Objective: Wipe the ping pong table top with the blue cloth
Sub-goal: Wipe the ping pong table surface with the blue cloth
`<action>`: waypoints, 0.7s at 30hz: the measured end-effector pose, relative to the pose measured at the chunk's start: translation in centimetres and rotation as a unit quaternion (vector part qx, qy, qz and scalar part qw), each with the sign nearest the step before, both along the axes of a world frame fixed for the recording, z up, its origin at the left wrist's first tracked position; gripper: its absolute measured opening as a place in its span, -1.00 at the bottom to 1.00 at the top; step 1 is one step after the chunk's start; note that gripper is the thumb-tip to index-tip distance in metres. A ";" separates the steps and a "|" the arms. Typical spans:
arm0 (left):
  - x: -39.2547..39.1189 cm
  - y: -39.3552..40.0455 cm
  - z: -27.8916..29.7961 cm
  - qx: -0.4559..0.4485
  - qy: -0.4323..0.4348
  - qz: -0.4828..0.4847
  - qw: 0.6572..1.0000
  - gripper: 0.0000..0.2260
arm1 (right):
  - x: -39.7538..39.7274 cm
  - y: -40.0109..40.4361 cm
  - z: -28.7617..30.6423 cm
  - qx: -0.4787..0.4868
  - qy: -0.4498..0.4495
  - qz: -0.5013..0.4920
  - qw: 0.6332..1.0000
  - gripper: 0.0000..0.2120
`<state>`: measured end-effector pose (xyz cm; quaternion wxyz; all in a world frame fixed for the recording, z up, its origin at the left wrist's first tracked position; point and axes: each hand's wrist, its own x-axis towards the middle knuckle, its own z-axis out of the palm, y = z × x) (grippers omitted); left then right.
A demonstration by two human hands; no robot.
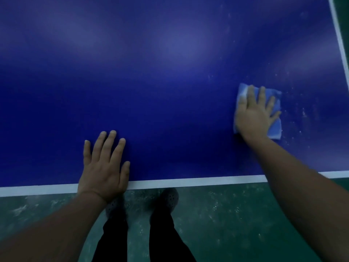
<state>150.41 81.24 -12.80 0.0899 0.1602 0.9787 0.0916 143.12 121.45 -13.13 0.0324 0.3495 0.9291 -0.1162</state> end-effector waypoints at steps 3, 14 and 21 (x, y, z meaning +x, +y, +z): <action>-0.1 0.0 0.1 -0.002 -0.002 0.002 1.000 -0.41 | 2.6 -4.5 -0.4 0.034 -0.007 0.006 0.999 -0.47; 0.0 -0.1 -0.6 0.001 0.009 0.004 1.000 -0.42 | 8.9 1.9 0.7 0.021 -0.058 0.063 0.996 -0.44; 0.1 -0.2 -0.3 -0.009 0.010 0.006 1.000 -0.41 | 8.7 -13.6 -0.8 0.018 -0.023 0.353 0.935 -0.47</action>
